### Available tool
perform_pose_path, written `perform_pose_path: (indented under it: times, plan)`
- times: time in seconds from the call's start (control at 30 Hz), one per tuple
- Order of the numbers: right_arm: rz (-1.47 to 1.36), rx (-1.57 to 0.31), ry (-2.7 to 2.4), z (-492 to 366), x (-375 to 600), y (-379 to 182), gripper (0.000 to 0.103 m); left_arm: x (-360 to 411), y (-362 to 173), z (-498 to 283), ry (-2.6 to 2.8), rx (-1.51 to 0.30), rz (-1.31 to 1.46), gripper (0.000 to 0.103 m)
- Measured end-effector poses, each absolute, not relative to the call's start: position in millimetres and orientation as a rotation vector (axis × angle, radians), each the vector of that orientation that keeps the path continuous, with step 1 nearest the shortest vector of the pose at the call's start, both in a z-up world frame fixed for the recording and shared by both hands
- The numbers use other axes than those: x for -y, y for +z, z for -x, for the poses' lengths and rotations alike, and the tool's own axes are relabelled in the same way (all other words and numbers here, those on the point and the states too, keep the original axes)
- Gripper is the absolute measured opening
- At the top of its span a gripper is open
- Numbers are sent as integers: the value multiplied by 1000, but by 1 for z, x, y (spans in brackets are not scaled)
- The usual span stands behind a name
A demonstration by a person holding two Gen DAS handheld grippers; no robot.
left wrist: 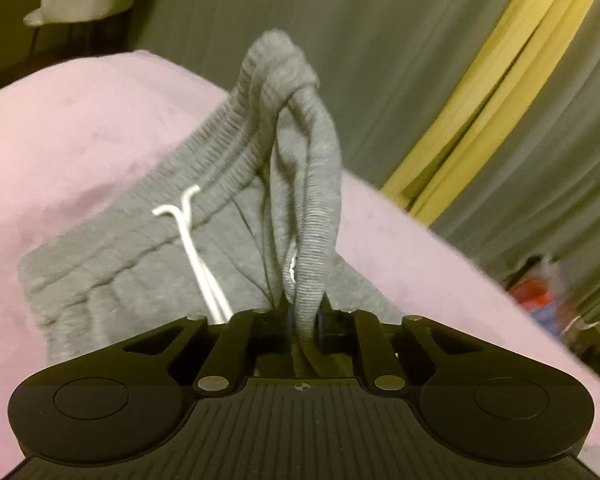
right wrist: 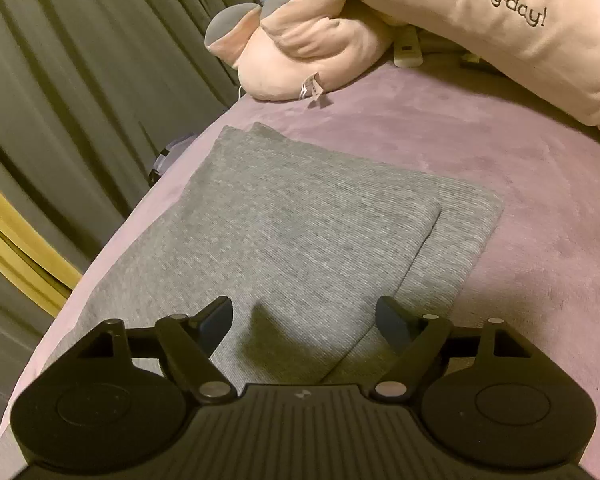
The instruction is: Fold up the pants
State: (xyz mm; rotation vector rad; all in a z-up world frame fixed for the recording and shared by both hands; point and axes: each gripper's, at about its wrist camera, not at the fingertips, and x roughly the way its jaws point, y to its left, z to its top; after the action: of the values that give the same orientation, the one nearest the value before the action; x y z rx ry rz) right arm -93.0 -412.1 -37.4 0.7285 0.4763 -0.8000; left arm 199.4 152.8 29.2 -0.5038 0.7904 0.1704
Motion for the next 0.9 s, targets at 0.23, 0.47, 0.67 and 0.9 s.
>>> perform_pose_path:
  times: [0.23, 0.47, 0.67, 0.9]
  plan:
    - [-776, -455, -818, 101, 414, -39, 83, -210, 19, -105, 174, -714, 774, 9]
    - [-742, -492, -816, 95, 410, -38, 88, -223, -9, -80, 319, -749, 667, 61]
    - [-735, -505, -817, 93, 408, -39, 91, -227, -5, -77, 276, -741, 747, 79]
    - [-828, -457, -771, 109, 412, -37, 90, -195, -15, -82, 192, -833, 682, 79]
